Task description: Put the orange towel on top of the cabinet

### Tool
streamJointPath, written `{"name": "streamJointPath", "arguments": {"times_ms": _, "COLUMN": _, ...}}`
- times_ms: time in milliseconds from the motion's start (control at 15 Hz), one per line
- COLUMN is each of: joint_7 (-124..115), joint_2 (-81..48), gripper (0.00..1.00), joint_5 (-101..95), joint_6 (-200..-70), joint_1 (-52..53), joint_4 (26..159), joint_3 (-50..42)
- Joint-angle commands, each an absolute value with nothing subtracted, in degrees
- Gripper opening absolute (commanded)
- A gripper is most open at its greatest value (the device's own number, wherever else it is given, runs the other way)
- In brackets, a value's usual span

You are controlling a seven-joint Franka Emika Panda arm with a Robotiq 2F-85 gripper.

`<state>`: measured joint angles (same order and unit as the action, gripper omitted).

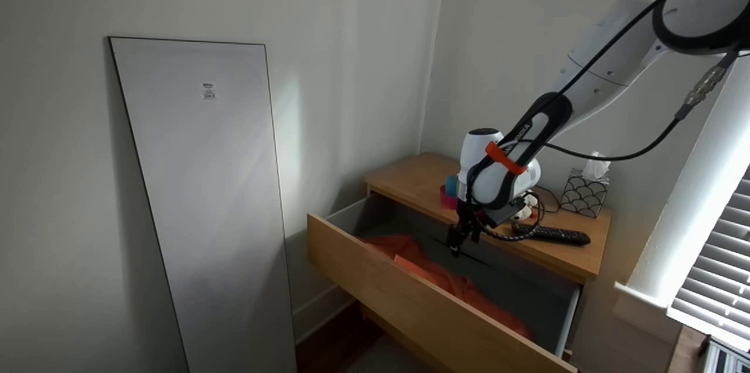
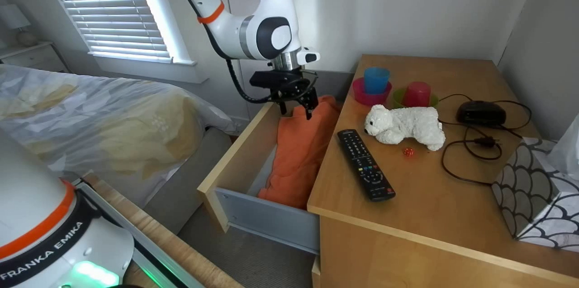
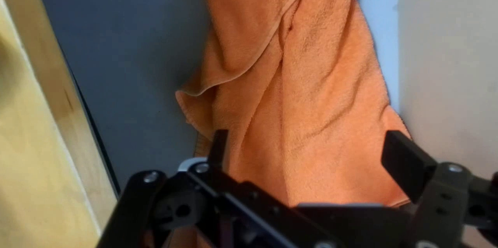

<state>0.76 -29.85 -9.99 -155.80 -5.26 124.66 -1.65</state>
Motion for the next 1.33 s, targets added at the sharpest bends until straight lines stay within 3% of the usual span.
{"name": "streamJointPath", "arguments": {"times_ms": 0, "joint_7": 1.69, "joint_2": -30.33, "gripper": 1.00, "joint_5": -8.74, "joint_6": -155.71, "joint_1": -4.24, "joint_4": 124.21, "joint_3": -2.57}}
{"name": "streamJointPath", "arguments": {"times_ms": 200, "joint_7": 1.82, "joint_2": -30.45, "gripper": 1.00, "joint_5": -8.68, "joint_6": -155.67, "joint_1": -4.27, "joint_4": 123.83, "joint_3": -2.55}}
{"name": "streamJointPath", "arguments": {"times_ms": 1267, "joint_7": 4.00, "joint_2": -58.00, "gripper": 1.00, "joint_5": -2.99, "joint_6": -159.67, "joint_1": -8.78, "joint_4": 104.42, "joint_3": -0.44}}
